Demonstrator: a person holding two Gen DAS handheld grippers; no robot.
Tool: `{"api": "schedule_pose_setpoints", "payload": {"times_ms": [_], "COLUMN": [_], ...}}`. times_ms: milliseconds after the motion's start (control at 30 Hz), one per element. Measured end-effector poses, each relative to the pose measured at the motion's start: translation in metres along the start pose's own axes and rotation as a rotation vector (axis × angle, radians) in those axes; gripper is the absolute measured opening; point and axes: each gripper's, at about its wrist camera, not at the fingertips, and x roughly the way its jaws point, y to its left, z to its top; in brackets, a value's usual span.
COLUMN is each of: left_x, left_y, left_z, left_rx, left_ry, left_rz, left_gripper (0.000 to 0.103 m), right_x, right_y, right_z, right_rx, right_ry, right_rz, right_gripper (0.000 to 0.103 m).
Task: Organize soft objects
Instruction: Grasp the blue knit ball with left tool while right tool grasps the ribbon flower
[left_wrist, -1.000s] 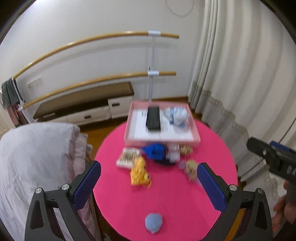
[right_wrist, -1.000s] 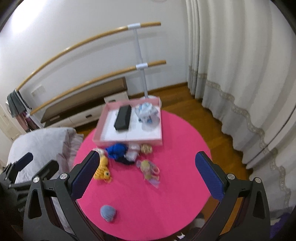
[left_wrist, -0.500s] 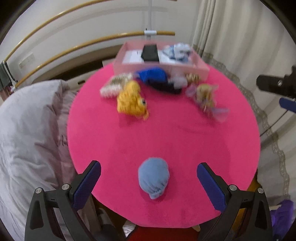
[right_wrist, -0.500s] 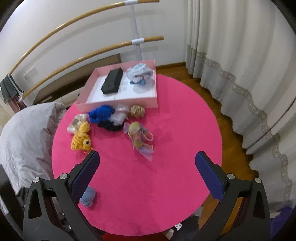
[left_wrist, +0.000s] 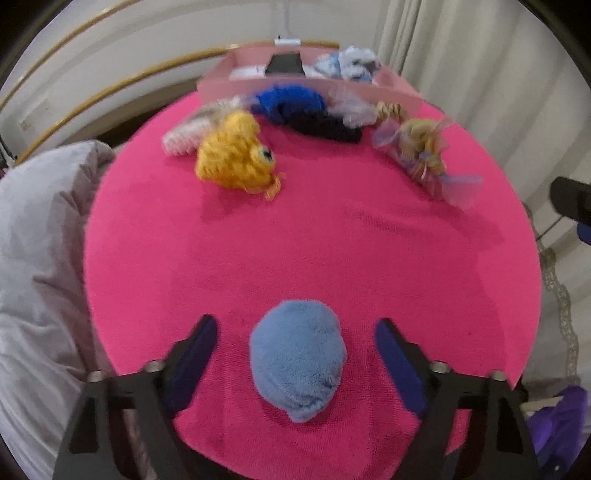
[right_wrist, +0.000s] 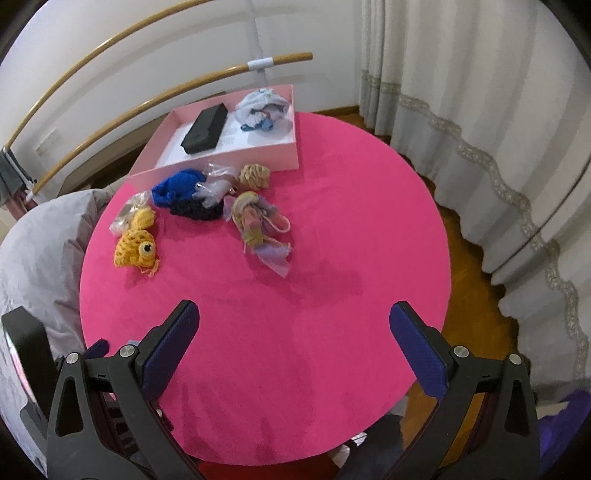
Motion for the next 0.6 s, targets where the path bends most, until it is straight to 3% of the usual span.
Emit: {"api": "schedule_pose_setpoints", "payload": {"times_ms": [200, 300, 400, 600], "left_x": [0.009, 0.009, 0.006, -0.013], "left_y": [-0.003, -0.001, 0.003, -0.003], "left_z": [-0.003, -0.002, 0.001, 0.015], "left_rx": [0.032, 0.03, 0.011, 0.031], "left_ry": [-0.014, -0.013, 0.0, -0.026], "left_rz": [0.014, 0.005, -0.032, -0.027], "left_gripper": [0.062, 0.041, 0.039, 0.039], "right_x": [0.002, 0.002, 0.002, 0.001], "right_y": [-0.001, -0.001, 0.001, 0.003], "right_z": [-0.005, -0.006, -0.006, -0.002], "right_rx": [0.009, 0.014, 0.013, 0.009], "right_ry": [-0.002, 0.0, -0.001, -0.004], "right_rz": [-0.006, -0.003, 0.0, 0.003], "right_gripper": [0.103, 0.103, 0.103, 0.103]}}
